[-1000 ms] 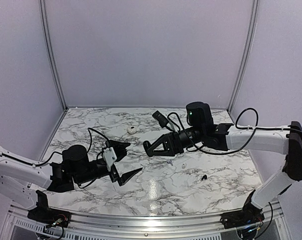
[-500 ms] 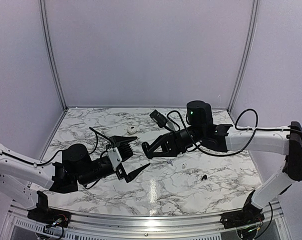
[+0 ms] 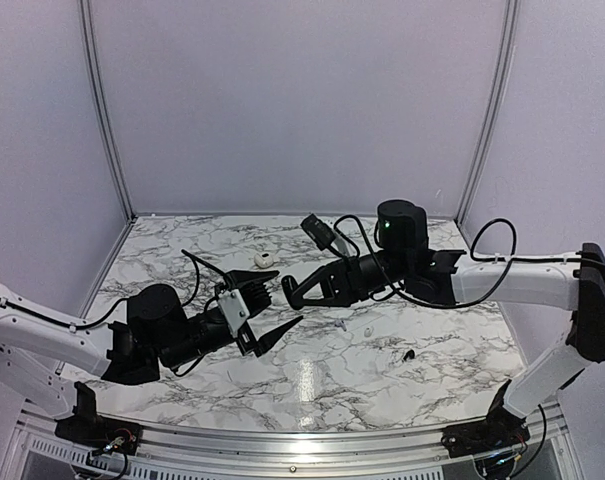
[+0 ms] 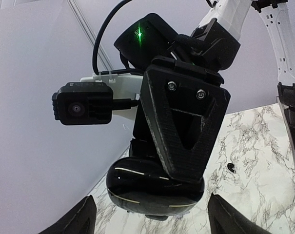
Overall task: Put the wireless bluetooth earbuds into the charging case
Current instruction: Pass from the right arm to the left
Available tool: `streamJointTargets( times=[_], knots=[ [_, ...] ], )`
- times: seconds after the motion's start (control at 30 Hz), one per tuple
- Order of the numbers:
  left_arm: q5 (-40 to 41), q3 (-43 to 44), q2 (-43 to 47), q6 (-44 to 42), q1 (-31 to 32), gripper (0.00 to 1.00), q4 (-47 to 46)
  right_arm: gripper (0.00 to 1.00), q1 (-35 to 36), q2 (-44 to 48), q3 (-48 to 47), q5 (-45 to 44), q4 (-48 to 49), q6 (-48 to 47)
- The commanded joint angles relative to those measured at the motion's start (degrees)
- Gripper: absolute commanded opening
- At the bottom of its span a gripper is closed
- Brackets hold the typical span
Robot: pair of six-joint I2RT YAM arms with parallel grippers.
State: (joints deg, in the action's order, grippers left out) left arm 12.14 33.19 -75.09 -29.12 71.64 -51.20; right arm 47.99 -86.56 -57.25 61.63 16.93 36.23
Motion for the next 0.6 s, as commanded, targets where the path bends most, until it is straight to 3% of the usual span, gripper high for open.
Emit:
streamJointTargets(
  times=[0.0,0.4,0.57],
  knots=[
    [0.07,2.11,-1.16,-1.13,0.43,0.79,-2.05,0.38,0.44,1.02,0.56,-0.06,3.47,1.97],
    [-1.2,3.2,-1.7,-1.99,0.43,0.67,-1.88,0.38,0.53,1.31,1.4,1.06,5.78,3.5],
    [-1.78,3.28,-1.42,-1.99,0.43,0.66,-1.89,0.39,0.57,1.06,2.3,1.3,7.33,4.81]
  ],
)
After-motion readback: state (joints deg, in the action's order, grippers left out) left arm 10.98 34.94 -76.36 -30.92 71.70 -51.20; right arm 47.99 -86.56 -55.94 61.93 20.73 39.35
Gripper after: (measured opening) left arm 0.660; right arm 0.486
